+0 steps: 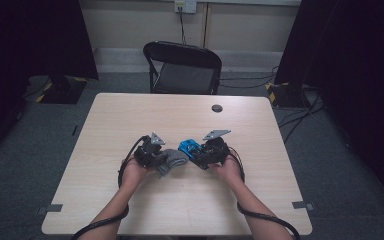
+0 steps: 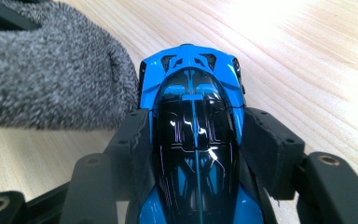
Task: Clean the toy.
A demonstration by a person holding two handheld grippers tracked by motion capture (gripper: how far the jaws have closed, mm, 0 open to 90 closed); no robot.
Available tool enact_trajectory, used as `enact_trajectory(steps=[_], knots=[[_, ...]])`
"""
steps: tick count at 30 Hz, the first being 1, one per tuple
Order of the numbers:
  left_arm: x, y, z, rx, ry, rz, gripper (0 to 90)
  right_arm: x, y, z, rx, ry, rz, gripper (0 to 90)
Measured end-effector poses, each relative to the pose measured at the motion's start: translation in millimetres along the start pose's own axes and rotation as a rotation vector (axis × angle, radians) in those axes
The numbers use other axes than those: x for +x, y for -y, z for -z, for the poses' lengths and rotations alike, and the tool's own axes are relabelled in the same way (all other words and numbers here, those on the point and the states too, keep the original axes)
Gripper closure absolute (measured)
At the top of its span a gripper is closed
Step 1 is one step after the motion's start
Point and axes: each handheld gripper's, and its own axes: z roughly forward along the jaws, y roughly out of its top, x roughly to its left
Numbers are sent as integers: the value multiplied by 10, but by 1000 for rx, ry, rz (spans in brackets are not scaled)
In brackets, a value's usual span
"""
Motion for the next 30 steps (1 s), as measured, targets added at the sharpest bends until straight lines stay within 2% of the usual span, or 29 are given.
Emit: enact_trajectory(steps=[17,24,30], knots=[[77,38,26,2,-26,14,751,-1,-1,0,1,-1,1,425],[118,69,69,3,-60,21,750,0,1,0,-1,-1,2,425],[171,121,124,-1,-84,45,740,-1,2,0,-2,-1,3,425]])
